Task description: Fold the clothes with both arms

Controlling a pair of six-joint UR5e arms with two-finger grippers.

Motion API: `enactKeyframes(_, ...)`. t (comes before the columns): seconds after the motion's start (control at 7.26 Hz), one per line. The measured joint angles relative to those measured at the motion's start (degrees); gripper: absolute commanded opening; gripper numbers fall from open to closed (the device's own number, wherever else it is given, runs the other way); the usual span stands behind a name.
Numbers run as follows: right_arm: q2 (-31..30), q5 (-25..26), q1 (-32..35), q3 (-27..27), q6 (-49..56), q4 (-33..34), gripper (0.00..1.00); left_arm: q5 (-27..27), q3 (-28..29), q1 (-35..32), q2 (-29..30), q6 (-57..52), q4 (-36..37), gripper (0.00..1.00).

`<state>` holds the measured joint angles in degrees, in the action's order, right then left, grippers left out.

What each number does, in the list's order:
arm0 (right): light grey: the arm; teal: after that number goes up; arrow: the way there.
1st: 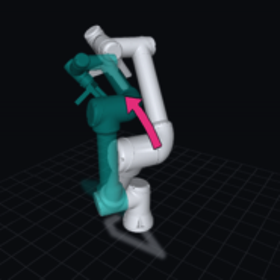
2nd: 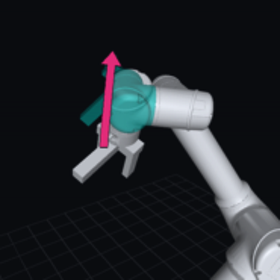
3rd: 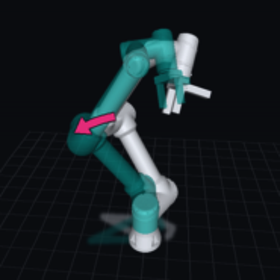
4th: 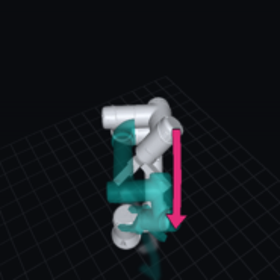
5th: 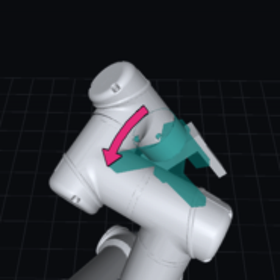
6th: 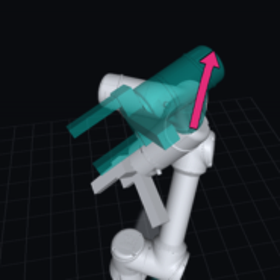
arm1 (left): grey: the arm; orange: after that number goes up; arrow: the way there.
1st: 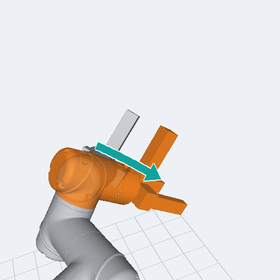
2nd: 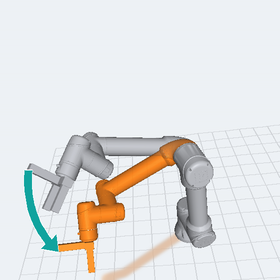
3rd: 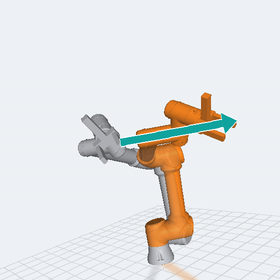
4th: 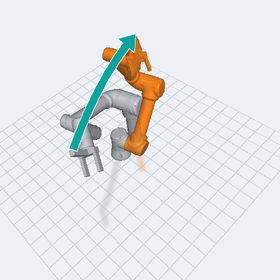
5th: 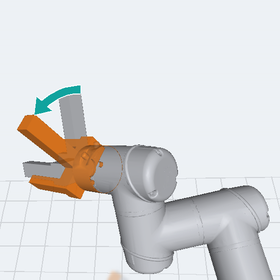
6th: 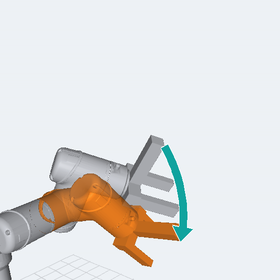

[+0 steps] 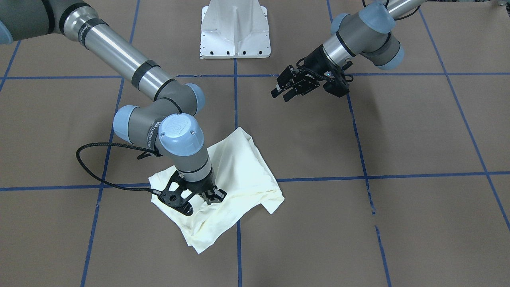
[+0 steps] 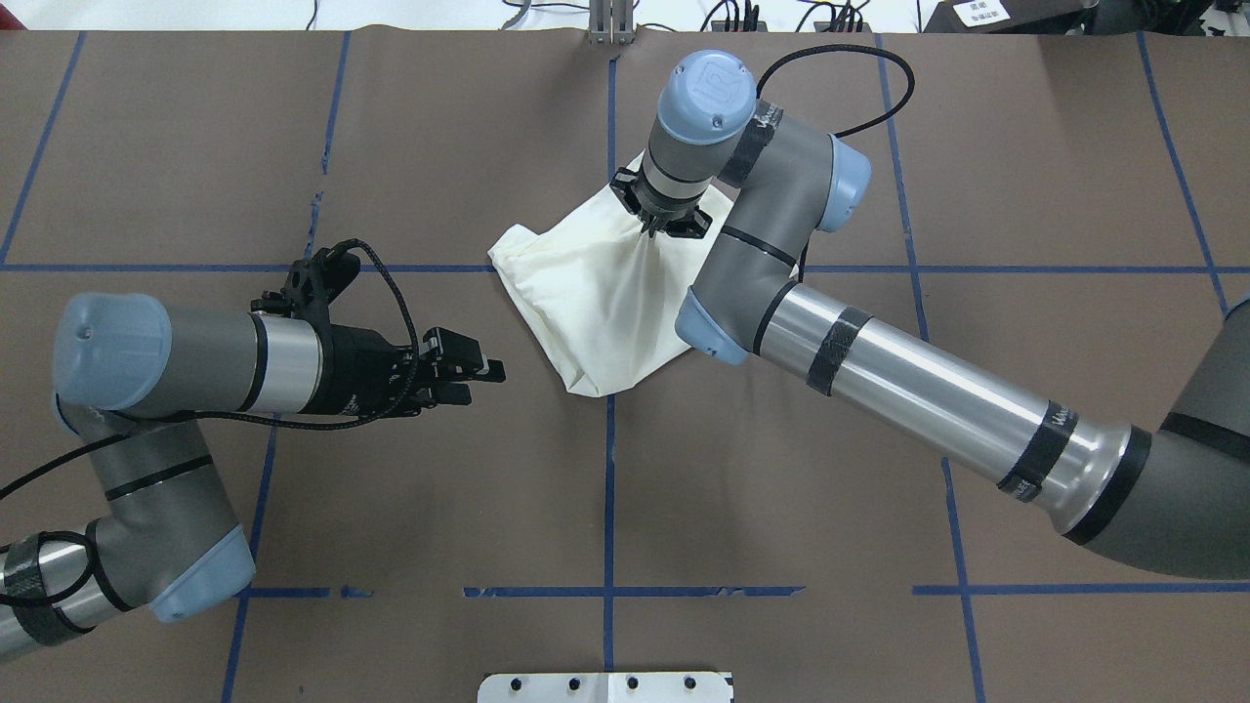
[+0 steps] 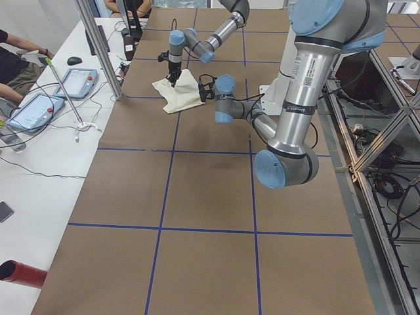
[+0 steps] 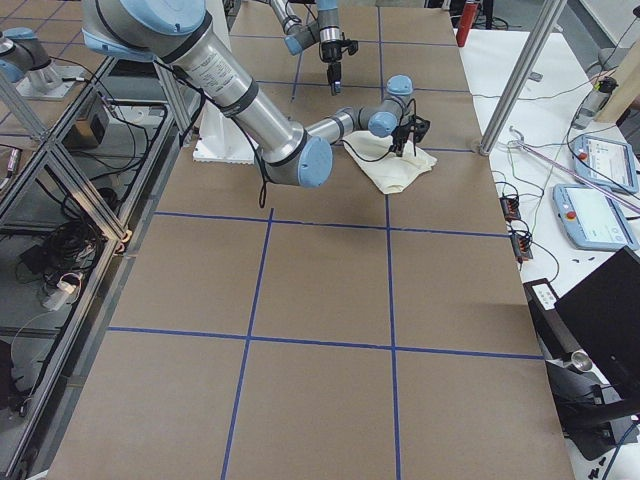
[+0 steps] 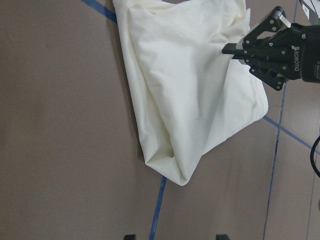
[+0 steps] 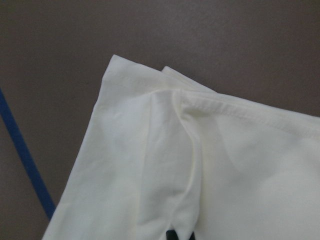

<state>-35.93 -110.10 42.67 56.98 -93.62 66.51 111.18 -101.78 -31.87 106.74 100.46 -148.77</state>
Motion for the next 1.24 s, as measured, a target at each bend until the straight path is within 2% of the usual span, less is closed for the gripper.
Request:
enactKeyframes(0.14, -0.5, -0.2, 1.5, 0.3, -0.3, 0.9, 0.99, 0.0, -0.4, 0.0, 0.0, 0.0, 0.8, 0.64)
enactKeyframes(0.41, -2.8, -1.8, 4.4, 2.9, -0.1, 1.8, 1.0, 0.0, -0.5, -0.1, 0.1, 0.1, 1.5, 0.64)
enactKeyframes(0.69, -7.0, -8.6, 10.0, 6.6, 4.8, 1.9, 1.0, 0.3, 0.3, -2.7, -0.8, -2.0, 1.7, 0.62)
enactKeyframes(0.96, -13.5, -16.0, 16.5, 10.3, 17.2, 2.0, 1.0, 1.5, 0.9, -7.6, -3.9, -13.9, 5.5, 0.61)
enactKeyframes(1.24, -20.7, -21.0, 22.8, 11.9, 33.9, 2.4, 1.0, 5.7, 0.2, -16.1, -7.2, -34.3, 12.7, 0.61)
